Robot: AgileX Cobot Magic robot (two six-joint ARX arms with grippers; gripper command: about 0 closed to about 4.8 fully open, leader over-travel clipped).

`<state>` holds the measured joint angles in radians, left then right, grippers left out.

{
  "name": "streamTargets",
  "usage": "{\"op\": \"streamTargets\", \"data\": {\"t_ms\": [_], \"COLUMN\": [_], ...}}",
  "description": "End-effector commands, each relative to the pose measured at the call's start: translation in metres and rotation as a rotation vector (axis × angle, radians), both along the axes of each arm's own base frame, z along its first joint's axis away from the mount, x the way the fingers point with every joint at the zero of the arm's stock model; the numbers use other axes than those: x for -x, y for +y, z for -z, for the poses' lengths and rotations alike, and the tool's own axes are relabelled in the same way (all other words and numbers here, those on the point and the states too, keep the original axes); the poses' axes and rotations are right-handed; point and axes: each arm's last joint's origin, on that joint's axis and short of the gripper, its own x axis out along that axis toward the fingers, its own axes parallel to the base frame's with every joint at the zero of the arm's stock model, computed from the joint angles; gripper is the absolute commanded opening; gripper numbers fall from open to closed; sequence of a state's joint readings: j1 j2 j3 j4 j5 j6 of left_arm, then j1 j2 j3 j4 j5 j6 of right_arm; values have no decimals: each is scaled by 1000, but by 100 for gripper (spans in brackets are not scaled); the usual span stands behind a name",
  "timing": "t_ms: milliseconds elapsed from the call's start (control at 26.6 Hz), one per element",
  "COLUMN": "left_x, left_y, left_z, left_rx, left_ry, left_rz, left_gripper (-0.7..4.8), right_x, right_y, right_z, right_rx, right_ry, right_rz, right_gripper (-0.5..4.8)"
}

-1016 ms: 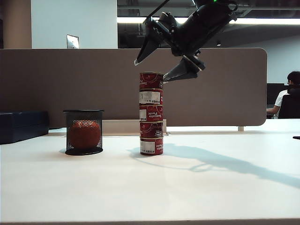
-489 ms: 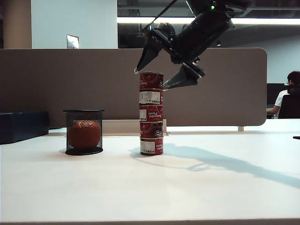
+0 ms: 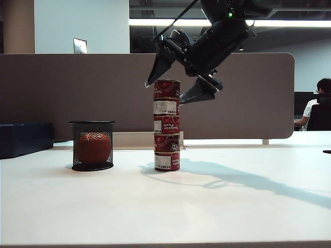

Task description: Take a can of tomato sauce from the stacked ones and place it on the table.

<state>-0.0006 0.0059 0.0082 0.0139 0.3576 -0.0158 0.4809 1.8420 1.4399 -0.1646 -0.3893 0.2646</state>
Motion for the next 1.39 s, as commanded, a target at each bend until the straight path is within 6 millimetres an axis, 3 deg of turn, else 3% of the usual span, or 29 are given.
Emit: {"op": "streamTargets", "data": {"t_ms": [38, 263, 339, 489, 640, 1392], "left_x": [0, 0, 0, 0, 0, 0], "left_y": [0, 0, 0, 0, 0, 0], "left_z": [-2, -2, -2, -2, -2, -2], "left_rx": [-4, -4, -4, -4, -4, -4], "left_ry": [-14, -14, -14, -14, -14, -14], "left_rz": [3, 3, 3, 3, 3, 3], "left_gripper": [-6, -6, -6, -6, -6, -6], "right_x": [0, 0, 0, 0, 0, 0], "right_y": [1, 1, 1, 1, 1, 1], "right_z": [-3, -3, -3, -3, -3, -3], "right_rx": [-5, -4, -4, -4, -4, -3], "right_ry": [-20, -20, -20, -20, -21, -23], "right_rz": [1, 2, 2, 2, 1, 0], "right_gripper": [479, 448, 397, 382, 322, 322]}}
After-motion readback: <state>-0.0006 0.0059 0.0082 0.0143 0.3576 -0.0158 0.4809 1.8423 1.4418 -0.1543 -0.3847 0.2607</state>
